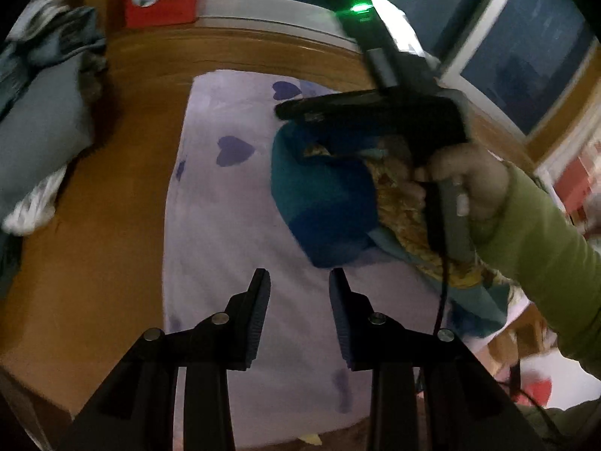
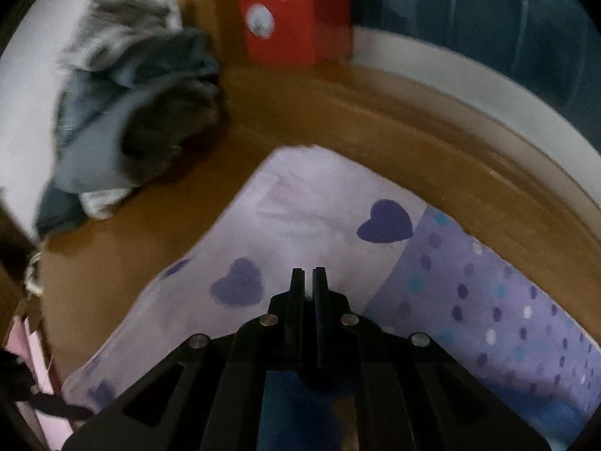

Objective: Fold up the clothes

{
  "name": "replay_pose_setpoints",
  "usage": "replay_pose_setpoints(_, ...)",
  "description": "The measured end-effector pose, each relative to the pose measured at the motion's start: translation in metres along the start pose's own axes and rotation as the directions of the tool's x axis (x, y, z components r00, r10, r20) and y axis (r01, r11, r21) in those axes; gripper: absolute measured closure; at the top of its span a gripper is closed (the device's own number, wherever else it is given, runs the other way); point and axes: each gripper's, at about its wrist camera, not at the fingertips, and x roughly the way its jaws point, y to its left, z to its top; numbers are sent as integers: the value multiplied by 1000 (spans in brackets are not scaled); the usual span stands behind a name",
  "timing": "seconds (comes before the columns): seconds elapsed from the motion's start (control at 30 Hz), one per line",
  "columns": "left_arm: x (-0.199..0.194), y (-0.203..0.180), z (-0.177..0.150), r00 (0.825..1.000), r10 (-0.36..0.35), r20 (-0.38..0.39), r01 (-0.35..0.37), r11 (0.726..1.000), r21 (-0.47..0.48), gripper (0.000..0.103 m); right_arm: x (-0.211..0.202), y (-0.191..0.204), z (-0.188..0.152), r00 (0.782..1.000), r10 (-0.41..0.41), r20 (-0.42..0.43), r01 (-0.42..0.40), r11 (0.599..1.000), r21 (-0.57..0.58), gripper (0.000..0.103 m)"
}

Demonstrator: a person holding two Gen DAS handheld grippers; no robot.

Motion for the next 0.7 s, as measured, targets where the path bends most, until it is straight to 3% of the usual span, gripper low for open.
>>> replay_pose_setpoints(0.1,5,16,19,997,-68,-35,71,994,86,71,35,3,19,998,-44,-48,46,998,31,99)
replay_pose_setpoints(0.17,10,22,29,992,-114,-60,122,982,142,71,17,3,21,995,-101,-11,102,991,81,96)
replay_pose_setpoints(0.2,13,24,35,988,-137,-74,148,975,169,71,4,4,21,991,-134,13,132,986,101,88)
replay_pose_setpoints(0.3,27,26,48,975,-190,-116,211,955,209,71,-56,1,0,962,-257,95,239,956,170,42)
replay_pose_setpoints(0.33,31,25,52,972,-200,-124,223,951,214,70,-79,0,-12,946,-301,117,275,941,198,36)
replay_pose_setpoints(0.43,45,23,64,962,-231,-148,260,938,227,66,-130,-6,-51,905,-413,105,374,888,269,36)
replay_pose_setpoints(0.53,57,24,76,961,-231,-155,261,941,214,65,-163,-9,-113,868,-496,-3,467,816,341,36)
replay_pose_setpoints(0.63,68,26,87,963,-215,-159,243,952,184,64,-174,-4,-169,853,-511,-108,509,767,390,36)
replay_pose_setpoints(0.7,76,25,88,949,-248,-197,281,947,158,64,-175,-2,-203,848,-503,-165,520,731,442,36)
